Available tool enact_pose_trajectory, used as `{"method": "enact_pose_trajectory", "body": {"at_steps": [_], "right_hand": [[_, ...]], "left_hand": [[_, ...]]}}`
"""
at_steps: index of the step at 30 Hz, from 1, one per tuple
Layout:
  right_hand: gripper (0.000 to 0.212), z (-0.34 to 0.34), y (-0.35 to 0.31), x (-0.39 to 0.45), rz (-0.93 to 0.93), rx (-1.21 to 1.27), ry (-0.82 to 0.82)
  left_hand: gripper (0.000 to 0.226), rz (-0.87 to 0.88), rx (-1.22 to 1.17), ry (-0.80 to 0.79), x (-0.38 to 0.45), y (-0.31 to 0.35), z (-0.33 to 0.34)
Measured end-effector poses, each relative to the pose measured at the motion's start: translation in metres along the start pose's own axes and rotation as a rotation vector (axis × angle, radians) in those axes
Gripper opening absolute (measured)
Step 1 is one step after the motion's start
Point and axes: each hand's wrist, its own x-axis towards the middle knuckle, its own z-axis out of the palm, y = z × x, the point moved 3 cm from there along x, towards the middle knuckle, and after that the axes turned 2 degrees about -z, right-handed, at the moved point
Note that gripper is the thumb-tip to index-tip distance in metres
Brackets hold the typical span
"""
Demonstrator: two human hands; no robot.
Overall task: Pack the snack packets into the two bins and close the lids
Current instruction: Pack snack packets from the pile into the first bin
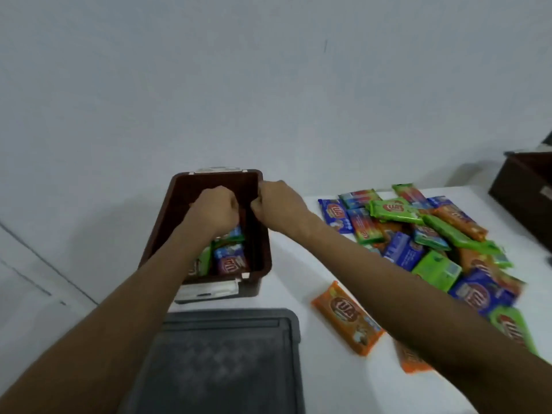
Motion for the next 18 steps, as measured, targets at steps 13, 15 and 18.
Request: {"method": "enact_pose_trajectory", "body": {"at_steps": [13, 15, 18], "right_hand": [[0.088, 0.021, 0.195, -0.102, 0.424, -0.511, -0.405], [0.08, 0.018, 0.197, -0.098, 0.405, -0.489, -0.348], [0.047, 0.01, 0.195, -0.093, 0.358, -0.405, -0.284]], "left_hand": [[0.087, 0.261, 0.387, -0.643, -0.079, 0.157, 0.156], [0.086, 0.236, 0.335, -0.675, -0.076, 0.156, 0.159], [0.083, 0.211, 0.259, -0.714, -0.072, 0.156, 0.153]]}}
